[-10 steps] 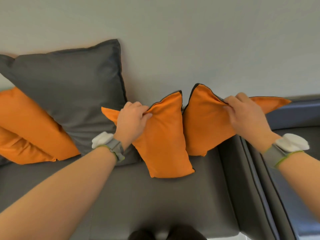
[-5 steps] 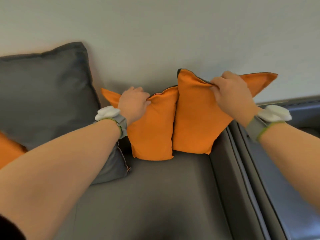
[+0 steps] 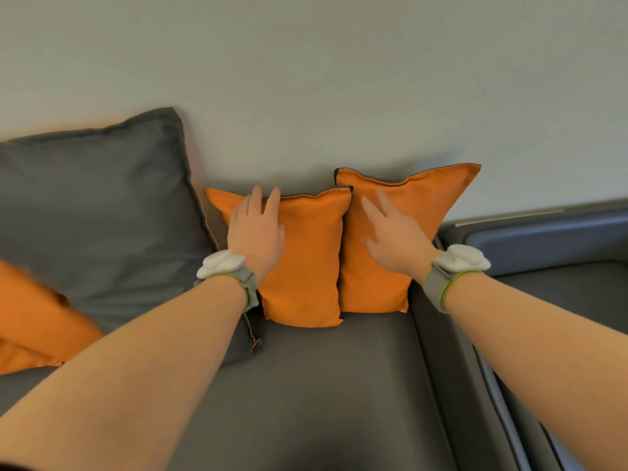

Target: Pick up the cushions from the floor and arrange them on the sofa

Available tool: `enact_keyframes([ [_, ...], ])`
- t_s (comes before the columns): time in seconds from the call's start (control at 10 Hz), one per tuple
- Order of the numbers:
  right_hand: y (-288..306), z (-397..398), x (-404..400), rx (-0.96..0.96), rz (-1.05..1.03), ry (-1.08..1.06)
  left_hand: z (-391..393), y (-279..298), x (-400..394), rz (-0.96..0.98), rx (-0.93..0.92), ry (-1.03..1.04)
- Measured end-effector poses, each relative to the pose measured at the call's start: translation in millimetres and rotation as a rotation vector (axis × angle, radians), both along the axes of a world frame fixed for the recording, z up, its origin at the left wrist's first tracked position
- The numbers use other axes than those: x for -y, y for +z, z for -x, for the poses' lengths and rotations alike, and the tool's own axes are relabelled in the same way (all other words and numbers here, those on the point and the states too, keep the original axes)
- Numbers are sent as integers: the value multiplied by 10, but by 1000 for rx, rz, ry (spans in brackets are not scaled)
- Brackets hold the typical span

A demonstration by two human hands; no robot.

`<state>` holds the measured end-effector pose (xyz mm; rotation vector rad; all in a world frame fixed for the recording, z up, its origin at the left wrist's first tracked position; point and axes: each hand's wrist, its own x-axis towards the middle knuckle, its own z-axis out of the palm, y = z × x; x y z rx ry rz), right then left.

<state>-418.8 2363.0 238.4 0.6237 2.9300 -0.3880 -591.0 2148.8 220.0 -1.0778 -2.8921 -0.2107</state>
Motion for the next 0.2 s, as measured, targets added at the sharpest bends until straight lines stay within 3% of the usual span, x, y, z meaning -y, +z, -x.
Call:
enact_keyframes([
  [0.2,297,-74,582,-41,-29,116,-414,146,666,-15,61,98],
])
